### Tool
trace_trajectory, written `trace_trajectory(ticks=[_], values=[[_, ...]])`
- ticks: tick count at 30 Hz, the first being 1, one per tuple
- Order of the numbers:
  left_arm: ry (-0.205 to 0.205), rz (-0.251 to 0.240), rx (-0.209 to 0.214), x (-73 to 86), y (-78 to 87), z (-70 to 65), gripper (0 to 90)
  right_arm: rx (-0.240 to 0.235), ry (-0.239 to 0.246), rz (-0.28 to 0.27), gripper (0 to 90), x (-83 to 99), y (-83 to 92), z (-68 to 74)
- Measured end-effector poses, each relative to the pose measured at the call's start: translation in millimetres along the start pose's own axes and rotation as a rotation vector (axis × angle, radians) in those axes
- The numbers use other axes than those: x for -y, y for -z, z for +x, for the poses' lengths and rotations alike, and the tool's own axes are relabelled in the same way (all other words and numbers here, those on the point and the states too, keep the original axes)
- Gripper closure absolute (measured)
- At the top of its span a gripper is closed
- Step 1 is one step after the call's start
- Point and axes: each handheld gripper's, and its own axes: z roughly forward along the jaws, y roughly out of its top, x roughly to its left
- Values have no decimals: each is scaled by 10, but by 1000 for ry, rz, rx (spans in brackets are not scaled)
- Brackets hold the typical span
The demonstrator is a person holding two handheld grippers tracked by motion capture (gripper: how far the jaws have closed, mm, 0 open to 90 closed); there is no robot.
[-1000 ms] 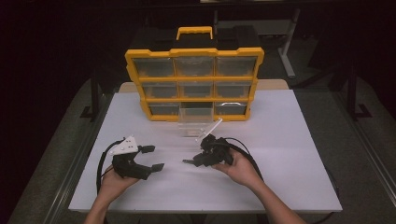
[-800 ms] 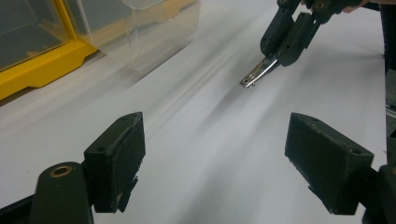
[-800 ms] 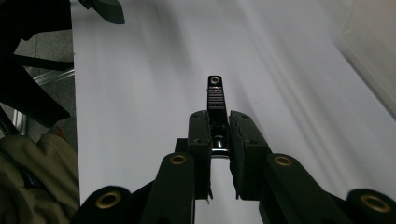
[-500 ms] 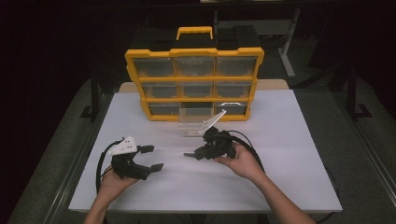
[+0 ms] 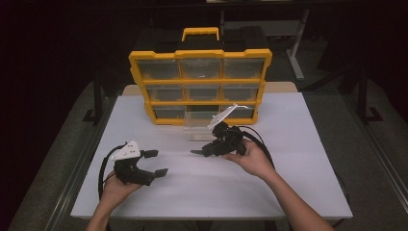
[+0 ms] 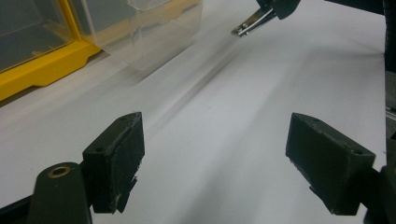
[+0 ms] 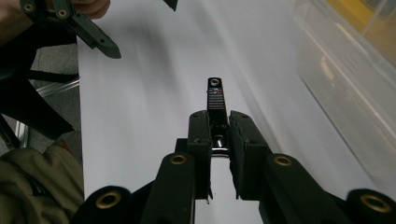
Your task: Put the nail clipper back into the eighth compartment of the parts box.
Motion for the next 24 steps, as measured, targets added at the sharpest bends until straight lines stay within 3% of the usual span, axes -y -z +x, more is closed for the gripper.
trace_trajectory(ticks=[14, 24], values=[[-7, -1, -2, 2, 10, 7, 195, -4, -30, -22, 781, -128, 151, -46], [-2, 1, -2, 2, 17, 8, 195, 7, 7, -33, 781, -234, 231, -117]])
